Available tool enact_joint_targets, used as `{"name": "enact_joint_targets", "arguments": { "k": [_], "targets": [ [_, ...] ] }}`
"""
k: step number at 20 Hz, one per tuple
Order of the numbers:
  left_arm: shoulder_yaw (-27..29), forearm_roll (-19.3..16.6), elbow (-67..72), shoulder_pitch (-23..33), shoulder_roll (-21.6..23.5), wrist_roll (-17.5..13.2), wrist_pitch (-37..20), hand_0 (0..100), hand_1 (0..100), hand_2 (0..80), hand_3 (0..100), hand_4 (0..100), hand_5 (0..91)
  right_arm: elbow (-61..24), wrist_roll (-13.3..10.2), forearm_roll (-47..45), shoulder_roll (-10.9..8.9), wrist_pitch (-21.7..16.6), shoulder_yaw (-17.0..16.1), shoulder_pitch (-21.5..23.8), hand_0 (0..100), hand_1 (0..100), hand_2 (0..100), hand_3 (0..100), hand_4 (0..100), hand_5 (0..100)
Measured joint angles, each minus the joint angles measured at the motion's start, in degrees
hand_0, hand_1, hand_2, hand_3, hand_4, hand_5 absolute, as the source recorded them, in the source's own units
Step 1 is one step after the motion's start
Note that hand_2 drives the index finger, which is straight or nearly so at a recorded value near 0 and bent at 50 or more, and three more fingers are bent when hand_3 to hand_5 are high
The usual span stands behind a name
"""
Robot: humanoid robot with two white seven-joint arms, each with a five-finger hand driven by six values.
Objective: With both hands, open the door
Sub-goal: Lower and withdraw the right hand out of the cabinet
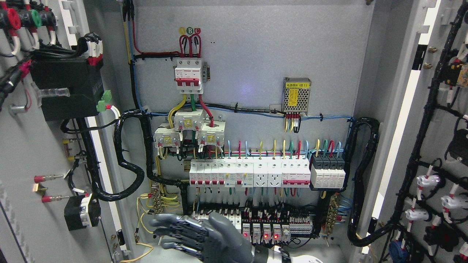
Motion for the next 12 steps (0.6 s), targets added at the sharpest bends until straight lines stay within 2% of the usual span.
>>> {"name": "enact_joint_targets", "arguments": {
  "k": [3,5,10,12],
  "targets": [
    [-0.1,0.0,-4.5,2.4,0.2,-3.9,0.3,0,0,0.0,0,0,0.0,-3.4,0.0,0.0,-1.97,-5.8,-2.6,4.4,0,0,0,0,0,0],
    [-0.8,0.0,-11.3,5.1,0.7,-5.8,-2.2,0,0,0.0,0,0,0.0,-5.9,-0.1,0.0,-3.42,-9.4,-4.0,7.5,0,0,0,0,0,0],
    [-4.7,0.1,-33.4,10.1,3.9,-6.9,-12.6,0,0,0.0,0,0,0.0,-11.4,-0.1,-0.1,-7.22,-17.6,-6.9,16.8,0,0,0,0,0,0],
    [-6.4,0.1,-42.4,11.0,5.8,-5.7,-17.2,0,0,0.0,0,0,0.0,-13.3,-0.2,-0.1,-8.52,-20.5,-8.1,20.7,0,0,0,0,0,0]
  ]
}}
